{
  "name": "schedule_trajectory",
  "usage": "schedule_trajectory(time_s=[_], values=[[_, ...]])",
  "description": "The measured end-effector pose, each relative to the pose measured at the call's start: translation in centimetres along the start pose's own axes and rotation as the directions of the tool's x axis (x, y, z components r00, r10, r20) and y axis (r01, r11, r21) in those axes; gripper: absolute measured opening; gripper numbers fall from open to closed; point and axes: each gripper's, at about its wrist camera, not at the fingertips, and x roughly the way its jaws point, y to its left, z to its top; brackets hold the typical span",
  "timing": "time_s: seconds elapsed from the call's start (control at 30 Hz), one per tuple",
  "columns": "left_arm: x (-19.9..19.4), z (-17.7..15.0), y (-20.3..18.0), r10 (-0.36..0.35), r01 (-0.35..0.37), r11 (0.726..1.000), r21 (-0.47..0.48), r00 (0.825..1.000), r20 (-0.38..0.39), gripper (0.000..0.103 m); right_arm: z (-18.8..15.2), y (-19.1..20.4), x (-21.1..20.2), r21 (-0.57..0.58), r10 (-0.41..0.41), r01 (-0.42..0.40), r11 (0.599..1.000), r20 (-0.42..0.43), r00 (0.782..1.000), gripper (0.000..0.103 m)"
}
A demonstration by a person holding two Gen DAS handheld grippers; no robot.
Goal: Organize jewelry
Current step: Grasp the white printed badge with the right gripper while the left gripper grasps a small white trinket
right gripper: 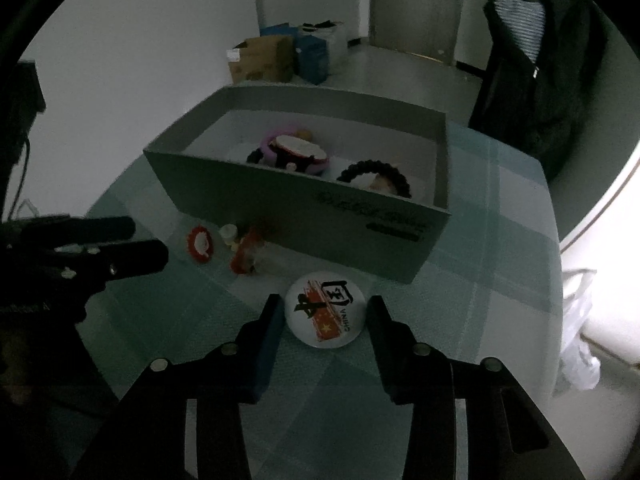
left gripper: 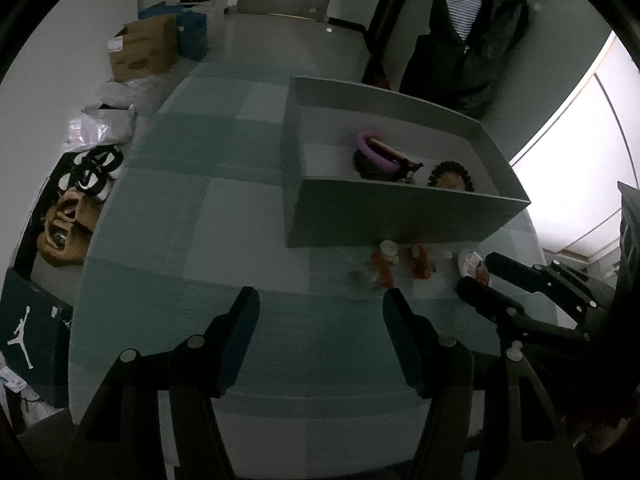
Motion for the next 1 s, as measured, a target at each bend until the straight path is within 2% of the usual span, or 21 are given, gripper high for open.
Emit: schedule_trajectory(time_s=[0.2,0.3,0.47,0.67,0.83,0.87,0.93,1.0], values=[[0.8,0.3,-0.2,-0.038,0.038,0.999,-0.002,0.999,-0.026,0.059,-0.2,-1.7,-1.2,0.058,0.032,-0.033,0.998,0.015,0.999,0.041],[1.2,0.5,-1.1,0.002,-0.001,0.999,0.036,1.0,-0.026,0.059,-0.1,-2.4,-2.2,0.082,0.038,-0.04,0.996,0.031,0.999,0.041],[1.5,0.8,-1.8,0.01,-0.008,0.998,0.06,0.999,-0.03,0.059,-0.6,-3.3,-3.8,0.108,0.034,-0.04,0.993,0.058,0.998,0.041],[1.5,1.3,-1.8,0.002,-0.001,0.999,0.044,0.999,-0.037,0.059,-0.8,-4.3,-5.0,0.136,0.032,-0.043,0.99,0.081,0.996,0.041],[1.8,1.2,-2.5,0.016,-0.013,0.997,0.076,0.999,-0.034,0.059,-0.8,-4.6,-5.4,0.161,0.045,-0.059,0.985,0.087,0.995,0.041],[1.8,1.2,-2.6,0.024,-0.021,0.996,0.085,0.999,-0.034,0.056,-0.7,-4.6,-5.5,0.161,0.049,-0.063,0.985,0.091,0.995,0.041],[1.7,1.2,-2.7,0.019,-0.016,0.995,0.098,0.999,-0.034,0.027,-0.6,-4.5,-5.7,0.16,0.051,-0.066,0.985,0.099,0.994,0.041],[1.8,1.2,-2.6,0.011,-0.007,0.995,0.099,0.999,-0.039,0.026,-0.4,-4.4,-5.8,0.162,0.055,-0.071,0.984,0.106,0.993,0.041]])
